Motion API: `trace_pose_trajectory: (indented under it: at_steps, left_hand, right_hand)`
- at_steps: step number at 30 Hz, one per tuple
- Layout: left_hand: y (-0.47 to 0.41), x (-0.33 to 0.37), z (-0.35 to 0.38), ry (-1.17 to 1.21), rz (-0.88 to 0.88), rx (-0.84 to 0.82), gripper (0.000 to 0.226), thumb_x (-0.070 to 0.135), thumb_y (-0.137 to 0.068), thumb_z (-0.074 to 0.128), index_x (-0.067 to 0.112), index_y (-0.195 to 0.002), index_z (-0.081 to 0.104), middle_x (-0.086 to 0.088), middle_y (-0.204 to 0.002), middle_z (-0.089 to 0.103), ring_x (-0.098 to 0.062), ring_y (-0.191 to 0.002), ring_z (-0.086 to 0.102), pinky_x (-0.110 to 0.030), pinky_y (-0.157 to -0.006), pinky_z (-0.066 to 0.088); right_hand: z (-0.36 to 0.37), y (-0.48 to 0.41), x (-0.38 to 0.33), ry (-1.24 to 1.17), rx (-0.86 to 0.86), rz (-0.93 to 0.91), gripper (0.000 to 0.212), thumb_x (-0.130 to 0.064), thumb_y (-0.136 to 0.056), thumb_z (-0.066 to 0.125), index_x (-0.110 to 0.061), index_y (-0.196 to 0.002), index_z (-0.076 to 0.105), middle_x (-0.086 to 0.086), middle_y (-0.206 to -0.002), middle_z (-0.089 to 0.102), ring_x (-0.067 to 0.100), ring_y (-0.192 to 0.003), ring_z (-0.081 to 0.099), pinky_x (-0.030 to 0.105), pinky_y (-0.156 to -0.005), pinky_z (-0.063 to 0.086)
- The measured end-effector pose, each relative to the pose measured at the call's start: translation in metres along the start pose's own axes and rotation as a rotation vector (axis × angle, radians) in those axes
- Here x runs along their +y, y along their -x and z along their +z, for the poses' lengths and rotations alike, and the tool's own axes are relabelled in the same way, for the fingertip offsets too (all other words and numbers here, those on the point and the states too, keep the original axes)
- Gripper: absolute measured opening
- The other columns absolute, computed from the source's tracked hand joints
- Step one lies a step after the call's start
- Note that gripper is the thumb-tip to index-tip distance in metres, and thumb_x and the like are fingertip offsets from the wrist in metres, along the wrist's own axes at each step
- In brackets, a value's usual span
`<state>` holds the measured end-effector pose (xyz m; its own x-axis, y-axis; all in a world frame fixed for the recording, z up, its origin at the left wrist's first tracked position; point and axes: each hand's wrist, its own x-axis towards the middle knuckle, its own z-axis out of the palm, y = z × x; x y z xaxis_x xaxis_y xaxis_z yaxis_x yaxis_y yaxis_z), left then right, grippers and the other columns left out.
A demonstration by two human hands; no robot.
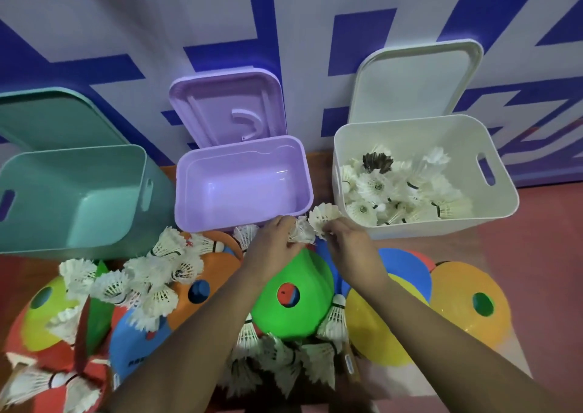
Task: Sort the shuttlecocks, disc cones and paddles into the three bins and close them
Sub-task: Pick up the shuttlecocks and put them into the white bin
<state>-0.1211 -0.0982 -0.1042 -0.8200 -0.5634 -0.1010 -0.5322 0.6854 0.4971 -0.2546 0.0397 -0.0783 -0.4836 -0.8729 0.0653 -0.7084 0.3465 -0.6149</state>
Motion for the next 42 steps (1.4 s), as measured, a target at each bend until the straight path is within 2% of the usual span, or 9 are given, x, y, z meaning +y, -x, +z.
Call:
trace_pose_trajectory:
  at_steps: [5,8,15,20,24,27,30,36,42]
  left_hand:
    - [0.001,0.027,-0.04,0.367,-0.045,0.112,0.039,0.032,-0.081,0.072,0.025,-0.116,0.056,0.008,-0.104,0.064,-0.005,-0.094,0.061,-0.029,-0.082,0.05]
    - [-0.016,0.059,-0.057,0.491,-0.094,0.158,0.043,0.027,-0.081,0.074,0.025,-0.119,0.054,0.012,-0.101,0.065,0.005,-0.086,0.059,-0.02,-0.078,0.051]
    - [-0.079,0.128,-0.036,0.42,-0.149,0.132,0.045,0.043,-0.076,0.072,0.021,-0.111,0.054,0.001,-0.102,0.069,-0.02,-0.094,0.065,-0.039,-0.084,0.053]
    - [-0.086,0.146,-0.02,0.369,-0.15,-0.016,0.068,0.041,-0.079,0.073,0.014,-0.134,0.046,-0.007,-0.128,0.057,-0.021,-0.115,0.056,-0.035,-0.096,0.048]
    - [-0.051,0.128,-0.025,0.366,-0.077,0.073,0.033,0.022,-0.085,0.068,0.011,-0.114,0.059,-0.004,-0.108,0.059,-0.015,-0.094,0.059,-0.022,-0.086,0.046]
    - [-0.014,0.106,-0.021,0.37,-0.109,0.076,0.017,0.017,-0.088,0.065,0.011,-0.104,0.062,-0.004,-0.098,0.061,-0.012,-0.084,0.058,-0.015,-0.078,0.047]
    - [0.021,0.08,-0.008,0.292,-0.167,0.046,0.012,0.019,-0.088,0.064,0.015,-0.1,0.065,0.003,-0.095,0.059,-0.001,-0.08,0.056,-0.025,-0.082,0.051]
    - [0.074,0.015,0.007,0.103,-0.346,0.066,0.023,0.017,-0.084,0.064,0.012,-0.107,0.062,-0.005,-0.108,0.055,-0.022,-0.104,0.052,-0.037,-0.092,0.044]
    - [0.073,-0.029,0.0,-0.077,-0.5,0.193,0.027,0.019,-0.077,0.069,0.006,-0.099,0.058,-0.018,-0.099,0.055,-0.037,-0.095,0.051,-0.041,-0.077,0.044]
  right_hand:
    - [-0.055,-0.006,-0.012,-0.088,0.125,-0.025,0.009,-0.01,-0.091,0.06,-0.011,-0.096,0.066,0.004,-0.09,0.065,0.018,-0.074,0.059,0.029,-0.067,0.046]
    - [-0.088,-0.018,-0.005,-0.076,0.201,-0.001,0.009,-0.01,-0.091,0.06,-0.01,-0.096,0.067,0.003,-0.091,0.065,0.018,-0.072,0.06,0.029,-0.068,0.046]
    - [-0.127,-0.049,0.036,0.121,0.176,0.066,0.017,-0.009,-0.088,0.056,-0.006,-0.098,0.069,0.012,-0.098,0.063,0.029,-0.085,0.062,0.035,-0.077,0.047]
    - [-0.141,-0.036,0.059,0.131,0.146,0.163,0.038,-0.01,-0.086,0.052,-0.008,-0.123,0.061,0.011,-0.121,0.057,0.027,-0.089,0.063,0.032,-0.083,0.046]
    - [-0.136,0.0,0.051,0.031,0.152,0.139,0.029,-0.016,-0.088,0.054,-0.011,-0.116,0.062,0.007,-0.115,0.056,0.02,-0.077,0.062,0.035,-0.079,0.049]
    - [-0.115,0.035,0.044,-0.035,0.04,0.096,0.024,-0.018,-0.091,0.055,-0.013,-0.114,0.061,0.003,-0.111,0.055,0.014,-0.075,0.061,0.031,-0.077,0.047]
    - [-0.085,0.057,0.044,-0.046,-0.102,0.142,0.026,-0.02,-0.091,0.054,-0.015,-0.116,0.06,0.003,-0.111,0.056,0.018,-0.084,0.062,0.038,-0.079,0.05]
    - [-0.039,0.06,0.03,-0.032,-0.263,0.15,0.034,-0.02,-0.091,0.053,-0.014,-0.124,0.057,0.01,-0.114,0.055,0.029,-0.095,0.06,0.035,-0.076,0.048]
    - [-0.004,0.028,0.002,0.045,-0.38,0.121,0.041,-0.023,-0.092,0.054,-0.011,-0.131,0.048,0.012,-0.128,0.046,0.033,-0.11,0.056,0.04,-0.085,0.048]
